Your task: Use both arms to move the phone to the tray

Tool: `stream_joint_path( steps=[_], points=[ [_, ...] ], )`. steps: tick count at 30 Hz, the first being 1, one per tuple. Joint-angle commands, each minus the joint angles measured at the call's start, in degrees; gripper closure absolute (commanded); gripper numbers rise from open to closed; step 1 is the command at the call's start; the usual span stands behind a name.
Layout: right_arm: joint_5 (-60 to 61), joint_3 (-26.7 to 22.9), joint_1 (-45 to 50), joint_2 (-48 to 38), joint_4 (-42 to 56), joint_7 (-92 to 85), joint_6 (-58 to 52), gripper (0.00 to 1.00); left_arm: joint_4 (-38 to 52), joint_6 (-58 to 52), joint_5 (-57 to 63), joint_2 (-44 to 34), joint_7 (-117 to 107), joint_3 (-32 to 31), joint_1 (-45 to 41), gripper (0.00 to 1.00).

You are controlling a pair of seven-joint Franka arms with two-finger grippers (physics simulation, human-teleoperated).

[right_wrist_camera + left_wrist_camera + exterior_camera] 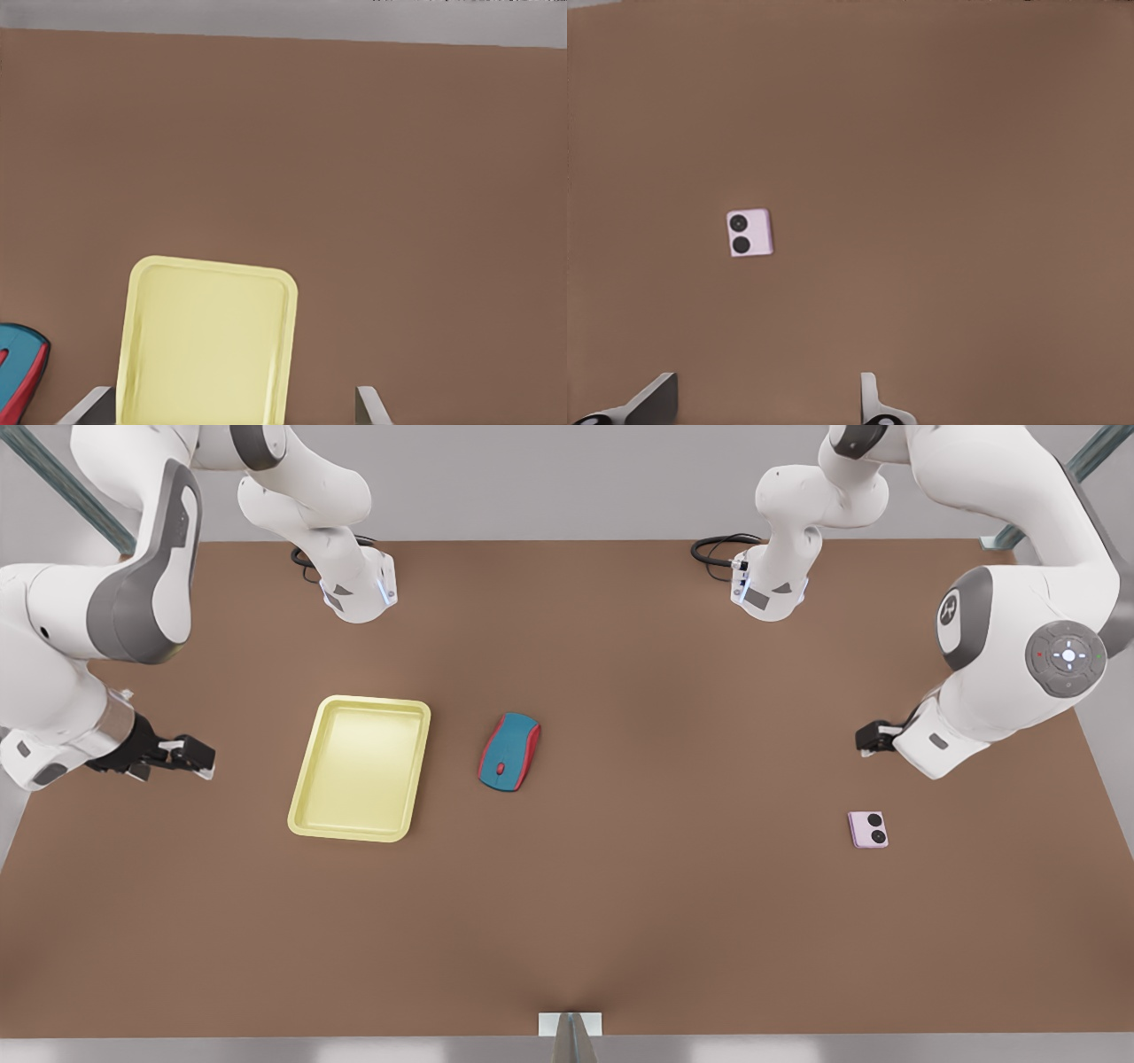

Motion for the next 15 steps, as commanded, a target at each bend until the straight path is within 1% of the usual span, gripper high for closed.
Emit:
stream_joint_path(
  steps=[1,2,4,6,7,10,11,12,14,15],
  points=[
    [0.0,0.0,0.0,-0.1,0.0,-1.8,1.0,0.00,0.0,2.9,0.4,0.0,1.7,0.0,0.0,0.00],
    [0.0,0.0,-0.1,-0.1,0.0,-1.8,1.0,0.00,-0.2,3.0,0.4,0.2,1.7,0.2,0.0,0.00],
    [-0.1,0.0,0.0,-0.1,0.0,-1.8,1.0,0.00,-2.7,8.1,0.0,2.1,1.6,1.6,0.0,0.00],
    [0.0,0.0,0.0,-0.1,0.0,-1.8,1.5,0.00,-12.9,20.2,-1.9,2.3,1.7,4.5,0.1,0.00],
    [0.0,0.0,0.0,-0.1,0.0,-1.8,1.6,0.00,-16.5,25.0,-2.0,2.5,1.8,5.5,0.1,0.00],
    [-0.4,0.1,0.1,0.1,0.0,-1.8,1.6,0.00,-21.3,35.0,-5.7,6.3,8.0,7.6,1.3,0.00],
    [-0.4,0.1,0.1,0.1,0.0,-1.8,1.6,0.00,-25.4,41.7,-6.9,6.5,11.2,8.3,2.4,0.00],
    [-0.4,0.0,0.1,0.1,0.0,-1.8,1.6,0.00,-27.6,45.6,-7.2,6.5,13.3,8.3,3.5,0.00],
    [-0.4,0.1,0.1,0.1,0.0,-1.8,1.6,0.00,-30.4,52.7,-12.0,8.6,18.8,8.3,4.8,0.00],
    [-0.4,0.1,0.1,0.1,0.0,-1.8,1.6,0.00,-31.4,55.0,-12.1,9.3,20.2,8.3,5.1,0.00]
  ],
)
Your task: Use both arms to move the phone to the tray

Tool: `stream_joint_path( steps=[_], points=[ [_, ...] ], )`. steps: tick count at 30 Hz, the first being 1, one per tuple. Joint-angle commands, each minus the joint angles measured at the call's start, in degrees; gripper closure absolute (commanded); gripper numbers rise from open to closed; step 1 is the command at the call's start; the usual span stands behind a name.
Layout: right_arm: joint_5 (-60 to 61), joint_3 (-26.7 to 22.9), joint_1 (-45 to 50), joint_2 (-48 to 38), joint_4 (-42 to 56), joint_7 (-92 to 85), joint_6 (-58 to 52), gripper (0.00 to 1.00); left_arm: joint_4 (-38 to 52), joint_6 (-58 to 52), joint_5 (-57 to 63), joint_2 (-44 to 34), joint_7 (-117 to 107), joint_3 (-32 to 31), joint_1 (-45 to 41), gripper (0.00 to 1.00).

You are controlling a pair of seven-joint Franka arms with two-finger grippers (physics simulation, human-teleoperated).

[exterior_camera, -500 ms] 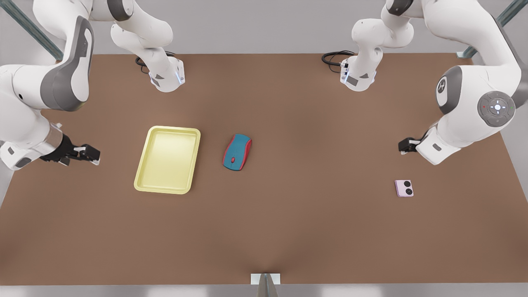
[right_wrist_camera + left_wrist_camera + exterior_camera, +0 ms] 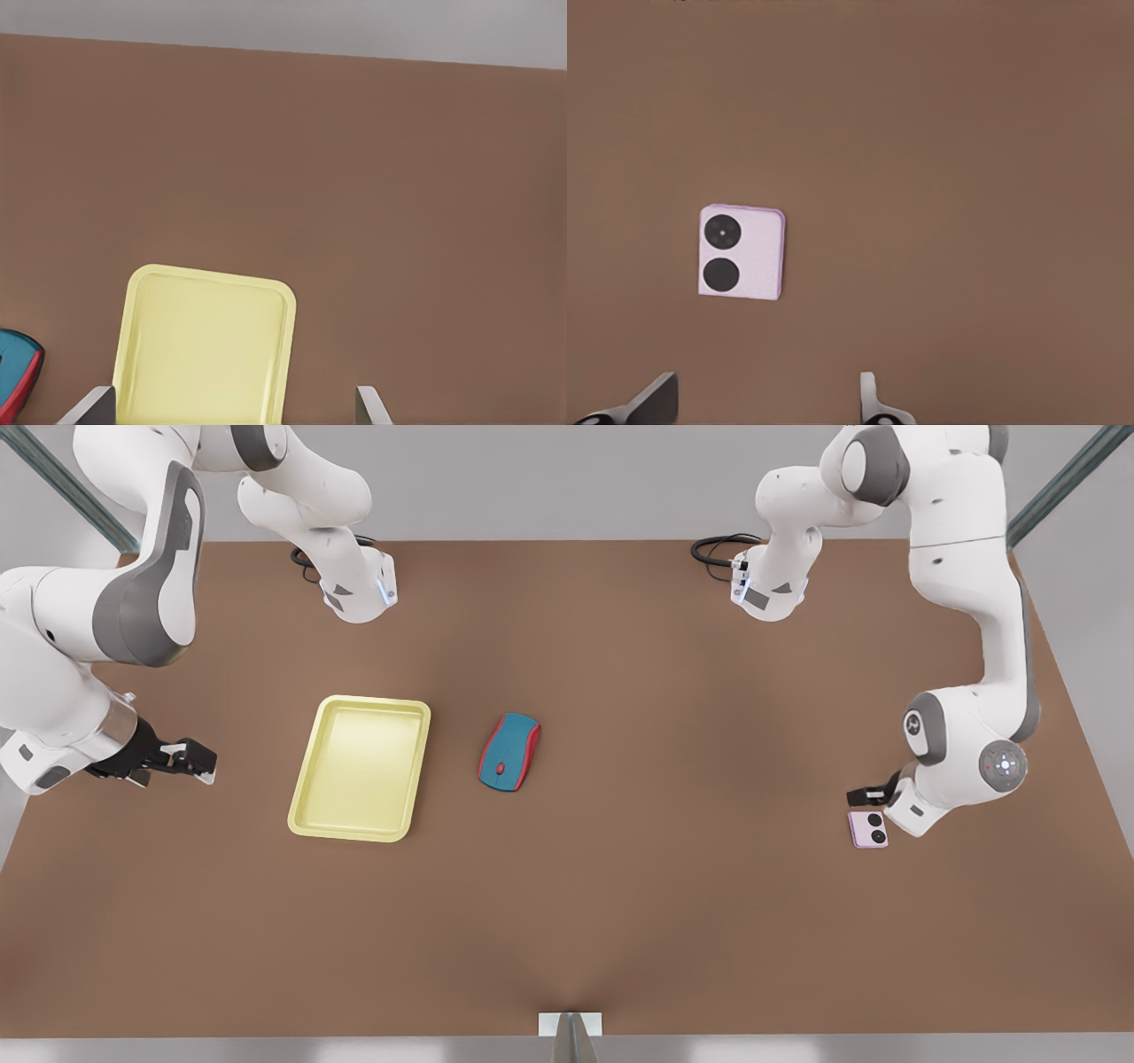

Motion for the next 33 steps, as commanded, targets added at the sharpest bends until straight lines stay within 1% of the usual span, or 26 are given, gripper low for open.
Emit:
stream_joint_path(
  steps=[1,4,8,10,14,19,22,24,33],
  points=[
    [0.0,0.0,0.0,-0.1,0.0,-0.8,0.2,0.00,-2.5,19.8,-3.1,0.6,16.5,0.0,0.7,0.00],
    [0.0,0.0,0.0,-0.1,0.0,-0.8,0.2,0.00,-2.9,22.1,-3.1,2.3,19.0,0.0,0.6,0.00],
    [0.0,0.0,0.0,-0.1,0.0,-0.8,0.2,0.00,-3.0,23.3,-3.1,5.4,21.4,0.1,3.1,0.00],
    [0.0,0.0,0.0,-0.1,0.0,-0.8,0.2,0.00,-3.1,26.2,-3.1,7.0,22.7,0.1,3.3,0.00],
    [0.0,0.0,0.0,-0.1,0.0,-0.8,0.2,0.00,-3.0,27.9,-3.0,9.0,24.2,0.0,3.3,0.00],
    [0.0,0.0,0.0,-0.1,0.0,-0.8,0.2,0.00,-3.0,28.7,-3.1,10.2,25.7,0.0,3.4,0.00],
    [0.0,0.0,0.0,-0.1,0.0,-0.8,0.2,0.00,-3.0,28.7,-9.6,11.2,25.6,0.0,3.4,0.00],
    [0.0,0.0,0.0,0.0,0.0,-0.8,0.2,0.00,-3.0,28.6,-10.5,11.5,25.6,0.0,3.8,0.00],
    [0.0,0.0,0.0,0.0,0.0,-0.8,0.2,0.00,-3.8,28.2,-11.1,12.9,25.6,0.0,3.7,0.00]
  ],
)
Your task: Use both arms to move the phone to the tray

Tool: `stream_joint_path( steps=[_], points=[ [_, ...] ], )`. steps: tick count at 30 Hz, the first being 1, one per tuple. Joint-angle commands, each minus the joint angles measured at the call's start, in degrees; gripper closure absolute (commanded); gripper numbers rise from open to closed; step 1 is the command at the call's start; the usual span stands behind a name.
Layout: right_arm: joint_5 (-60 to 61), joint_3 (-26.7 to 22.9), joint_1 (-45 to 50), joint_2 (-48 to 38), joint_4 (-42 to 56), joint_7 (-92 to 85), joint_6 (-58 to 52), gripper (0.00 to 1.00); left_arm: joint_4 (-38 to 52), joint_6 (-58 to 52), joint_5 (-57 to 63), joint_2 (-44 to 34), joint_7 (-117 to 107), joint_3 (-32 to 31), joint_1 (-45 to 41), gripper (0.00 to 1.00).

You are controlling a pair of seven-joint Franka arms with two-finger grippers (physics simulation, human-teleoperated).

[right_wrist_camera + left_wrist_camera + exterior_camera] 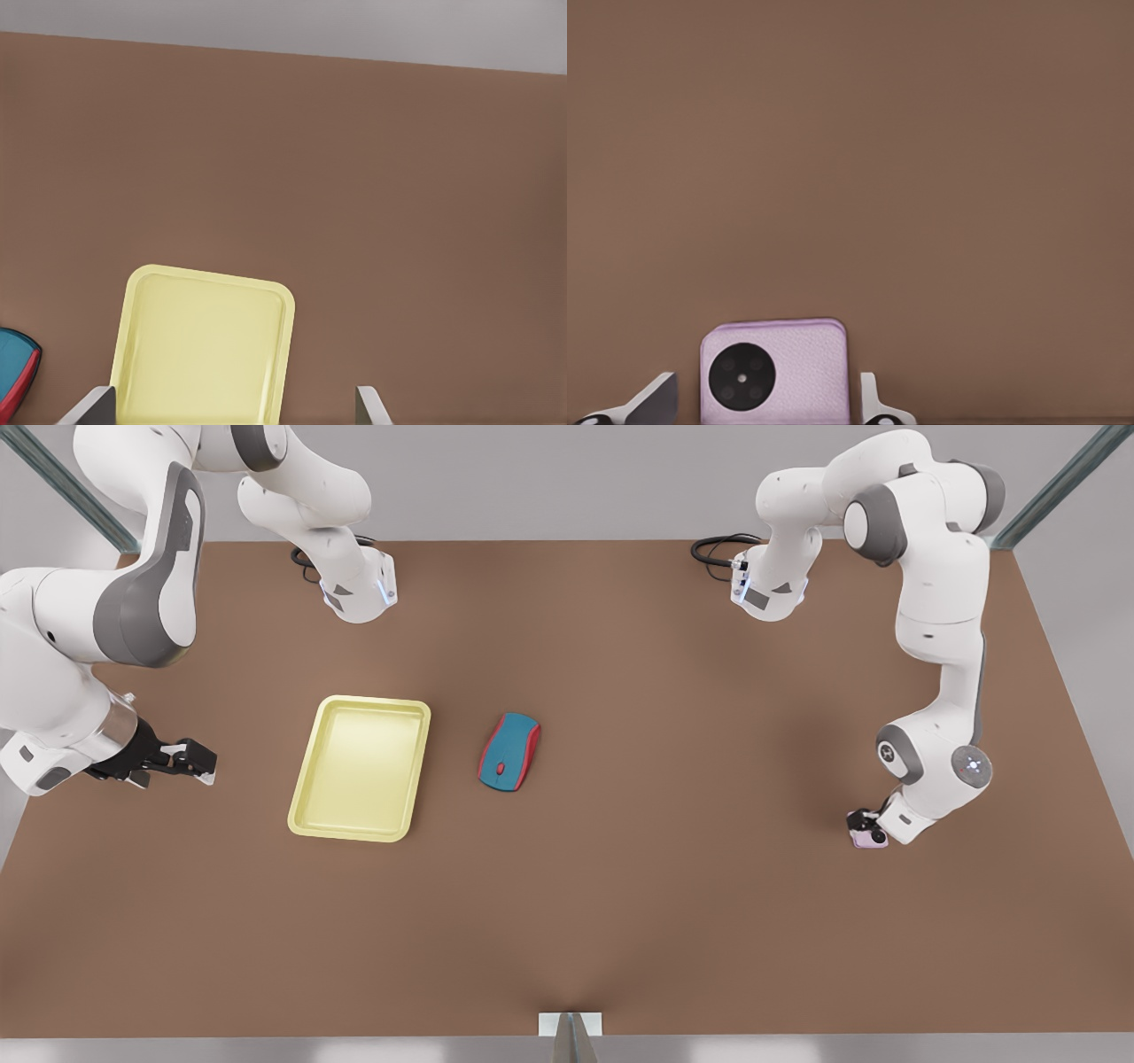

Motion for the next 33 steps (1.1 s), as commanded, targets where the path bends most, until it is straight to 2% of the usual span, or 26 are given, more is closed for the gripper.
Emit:
stream_joint_path(
  steps=[1,4,5,9,18,33],
  points=[
    [0.0,0.0,0.0,-0.1,0.0,-0.1,0.0,0.00,0.0,0.1,-0.3,0.1,4.5,0.0,0.0,0.00],
    [0.0,0.0,0.0,-0.1,0.0,-0.1,0.0,0.00,0.0,0.1,-0.3,0.3,4.5,-0.1,0.0,0.00],
    [0.0,0.0,0.0,-0.1,0.0,-0.1,0.0,0.00,0.0,0.1,-0.3,0.3,4.5,-0.1,0.0,0.08],
    [0.0,0.0,0.0,-0.1,0.0,-0.1,0.0,0.00,0.0,0.1,-0.3,0.3,4.5,-0.1,0.0,0.12],
    [0.1,0.0,0.0,-0.1,0.0,-0.1,0.0,0.00,0.0,0.0,-0.3,0.5,4.6,-0.3,0.0,0.17],
    [0.0,0.0,0.0,0.0,0.0,-0.1,0.0,0.00,0.1,-0.7,-0.2,-0.1,4.5,-0.8,-0.7,0.20]
  ],
)
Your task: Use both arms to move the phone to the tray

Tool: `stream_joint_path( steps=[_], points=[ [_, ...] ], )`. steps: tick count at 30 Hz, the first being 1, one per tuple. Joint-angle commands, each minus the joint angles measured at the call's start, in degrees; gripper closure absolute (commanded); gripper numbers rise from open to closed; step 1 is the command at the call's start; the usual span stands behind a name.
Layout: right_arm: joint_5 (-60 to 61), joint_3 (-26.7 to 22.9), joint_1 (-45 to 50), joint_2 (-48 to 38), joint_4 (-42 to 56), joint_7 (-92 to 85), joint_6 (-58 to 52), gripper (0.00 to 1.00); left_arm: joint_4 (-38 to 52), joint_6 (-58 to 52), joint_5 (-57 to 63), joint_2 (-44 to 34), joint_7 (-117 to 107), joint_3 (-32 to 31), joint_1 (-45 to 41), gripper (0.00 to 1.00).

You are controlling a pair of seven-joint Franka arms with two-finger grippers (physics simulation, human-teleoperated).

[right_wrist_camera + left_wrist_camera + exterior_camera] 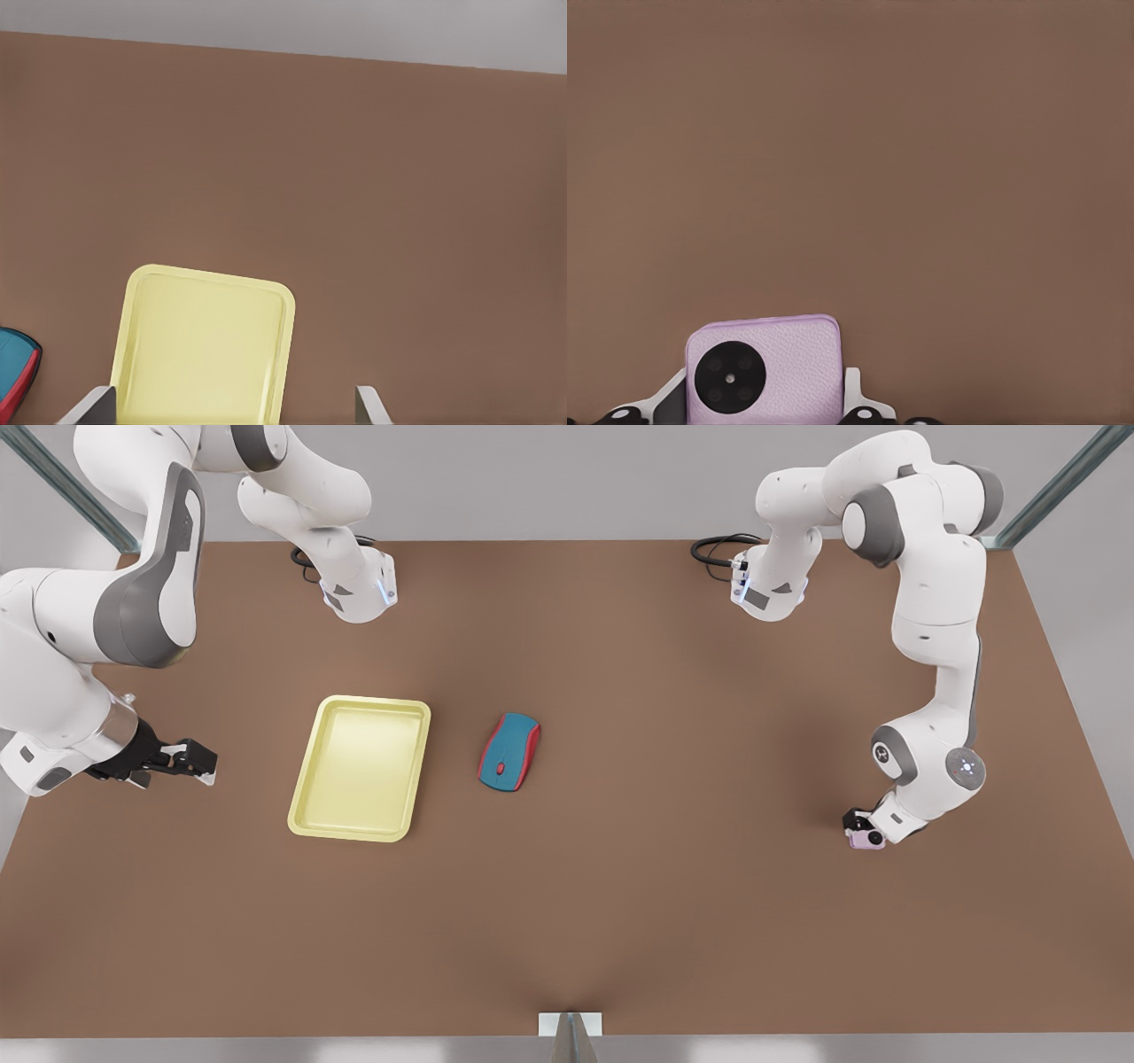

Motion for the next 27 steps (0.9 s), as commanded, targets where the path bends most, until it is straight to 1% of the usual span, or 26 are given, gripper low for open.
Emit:
stream_joint_path(
  steps=[1,4,6,8,11,16,18,19,22,27],
  points=[
    [0.0,0.0,0.0,-0.1,0.0,0.0,0.0,0.00,0.1,-0.9,-0.2,-0.5,0.7,-0.7,-0.3,0.20],
    [0.0,0.0,0.0,-0.1,0.0,0.0,0.0,0.00,0.6,-4.8,-0.2,-3.0,-6.5,-1.3,-3.9,0.20],
    [0.0,0.0,0.0,-0.1,0.0,0.0,0.0,0.00,1.1,-5.9,-0.1,-3.9,-14.7,-1.3,-8.7,0.20],
    [0.0,0.0,0.0,-0.1,0.0,0.0,0.0,0.00,2.8,-7.7,-0.1,-4.7,-24.6,-1.2,-15.2,0.20],
    [0.0,0.0,0.0,-0.1,0.0,0.0,0.0,0.00,6.7,-7.9,0.0,-3.6,-42.4,-1.2,-25.5,0.20],
    [0.0,0.0,0.0,-0.1,0.0,-0.1,0.0,0.00,22.3,-7.9,0.2,6.7,-66.1,-1.2,-37.6,0.20],
    [0.0,0.0,0.0,-0.1,0.0,0.0,0.0,0.00,28.0,-7.9,0.2,10.5,-73.0,-1.2,-40.6,0.20],
    [0.0,0.0,0.0,-0.1,0.0,0.0,0.0,0.00,32.4,-8.0,0.2,13.2,-76.5,-1.2,-42.0,0.20],
    [0.0,0.0,0.0,-0.1,0.0,0.0,0.0,0.00,40.2,-7.9,0.3,18.2,-82.9,-1.2,-45.0,0.20],
    [0.0,0.0,0.0,-0.1,0.0,-0.1,0.0,0.00,46.3,-6.4,0.3,22.8,-82.8,-1.2,-47.2,0.20]
  ],
)
